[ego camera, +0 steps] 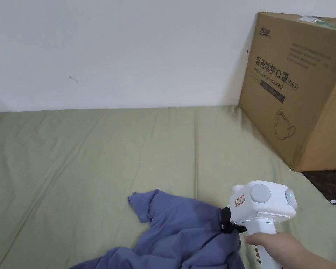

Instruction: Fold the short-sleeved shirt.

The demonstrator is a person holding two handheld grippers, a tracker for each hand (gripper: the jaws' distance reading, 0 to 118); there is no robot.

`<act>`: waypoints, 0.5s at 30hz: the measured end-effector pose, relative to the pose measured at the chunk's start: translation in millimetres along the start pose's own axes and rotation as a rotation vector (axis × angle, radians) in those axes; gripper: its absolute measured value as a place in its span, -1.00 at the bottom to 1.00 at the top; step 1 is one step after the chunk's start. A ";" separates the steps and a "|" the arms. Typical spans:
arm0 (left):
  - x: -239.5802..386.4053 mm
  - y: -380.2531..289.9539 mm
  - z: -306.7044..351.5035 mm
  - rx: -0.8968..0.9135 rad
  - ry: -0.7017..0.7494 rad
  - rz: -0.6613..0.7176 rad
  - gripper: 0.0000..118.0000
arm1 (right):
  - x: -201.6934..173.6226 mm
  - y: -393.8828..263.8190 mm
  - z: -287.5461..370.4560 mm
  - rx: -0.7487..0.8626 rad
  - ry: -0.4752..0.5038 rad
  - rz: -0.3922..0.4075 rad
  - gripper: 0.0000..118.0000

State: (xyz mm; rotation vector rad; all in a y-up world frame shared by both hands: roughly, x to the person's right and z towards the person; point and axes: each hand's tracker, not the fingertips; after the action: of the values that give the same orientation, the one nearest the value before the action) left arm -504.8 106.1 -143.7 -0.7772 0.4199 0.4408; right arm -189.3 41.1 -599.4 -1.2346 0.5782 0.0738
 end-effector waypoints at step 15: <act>21.3 115.2 128.3 0.366 -0.042 -0.134 -0.99 | 34.4 -32.3 316.0 0.484 0.112 0.053 -0.96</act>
State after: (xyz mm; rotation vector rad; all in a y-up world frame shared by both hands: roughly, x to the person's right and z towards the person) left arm -522.0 279.0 -138.3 -0.4373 0.3928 0.2442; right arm -29.5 306.8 -521.8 -0.7559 0.6791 -0.0889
